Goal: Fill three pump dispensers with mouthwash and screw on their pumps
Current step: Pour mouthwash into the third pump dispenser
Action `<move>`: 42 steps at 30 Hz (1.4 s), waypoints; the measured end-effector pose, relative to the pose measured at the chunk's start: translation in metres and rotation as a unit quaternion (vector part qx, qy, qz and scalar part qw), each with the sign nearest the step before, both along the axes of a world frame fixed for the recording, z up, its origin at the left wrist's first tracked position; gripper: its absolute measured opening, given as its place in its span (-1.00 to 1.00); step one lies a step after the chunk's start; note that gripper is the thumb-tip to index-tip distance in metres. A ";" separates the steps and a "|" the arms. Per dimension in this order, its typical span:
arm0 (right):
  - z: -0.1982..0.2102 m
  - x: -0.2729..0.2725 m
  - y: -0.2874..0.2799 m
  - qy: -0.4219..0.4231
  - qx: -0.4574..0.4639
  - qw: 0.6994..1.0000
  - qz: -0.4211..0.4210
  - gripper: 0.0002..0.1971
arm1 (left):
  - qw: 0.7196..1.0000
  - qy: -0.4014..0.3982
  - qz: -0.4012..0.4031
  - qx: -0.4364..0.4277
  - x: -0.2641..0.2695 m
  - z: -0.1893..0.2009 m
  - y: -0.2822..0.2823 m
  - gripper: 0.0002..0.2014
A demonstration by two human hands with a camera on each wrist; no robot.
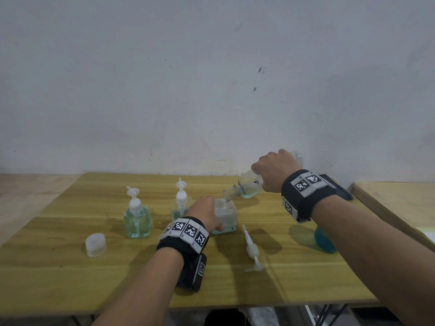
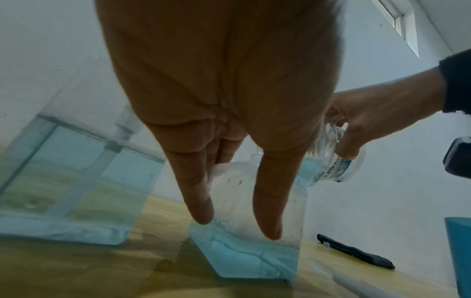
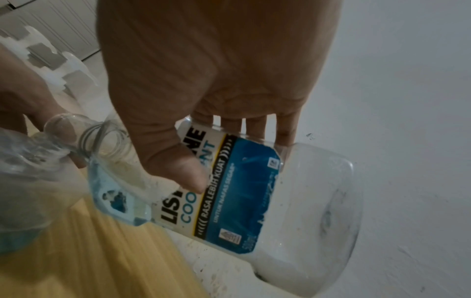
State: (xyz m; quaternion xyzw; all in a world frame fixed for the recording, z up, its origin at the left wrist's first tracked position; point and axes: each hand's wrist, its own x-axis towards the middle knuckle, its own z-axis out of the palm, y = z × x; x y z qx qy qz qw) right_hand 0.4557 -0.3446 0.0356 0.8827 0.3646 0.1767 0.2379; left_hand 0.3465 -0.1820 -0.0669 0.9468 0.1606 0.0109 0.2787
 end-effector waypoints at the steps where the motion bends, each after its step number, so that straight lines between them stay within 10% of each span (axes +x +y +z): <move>1: 0.000 0.000 0.000 -0.001 -0.001 1.000 0.001 -0.80 | 1.000 0.000 0.000 0.001 0.000 0.000 0.000 -0.23; 17: -0.002 -0.001 -0.002 0.026 0.014 1.000 -0.010 -0.77 | 1.000 0.004 0.001 0.005 -0.001 0.002 0.000 -0.21; 26: -0.035 -0.002 -0.011 0.190 0.151 0.967 -0.073 -0.79 | 1.000 0.002 0.004 -0.018 -0.003 0.002 -0.002 -0.13; 30: -0.035 0.004 -0.015 0.274 0.304 0.905 -0.116 -0.62 | 1.000 0.003 0.000 -0.008 -0.004 0.001 -0.001 -0.08; 35: -0.037 0.009 -0.028 0.392 0.543 0.733 -0.118 -0.63 | 1.000 0.008 0.001 -0.002 -0.003 0.002 -0.002 -0.10; 42: -0.057 0.010 -0.047 0.432 0.659 0.594 -0.163 -0.56 | 1.000 0.010 0.006 0.003 -0.004 0.002 -0.003 -0.13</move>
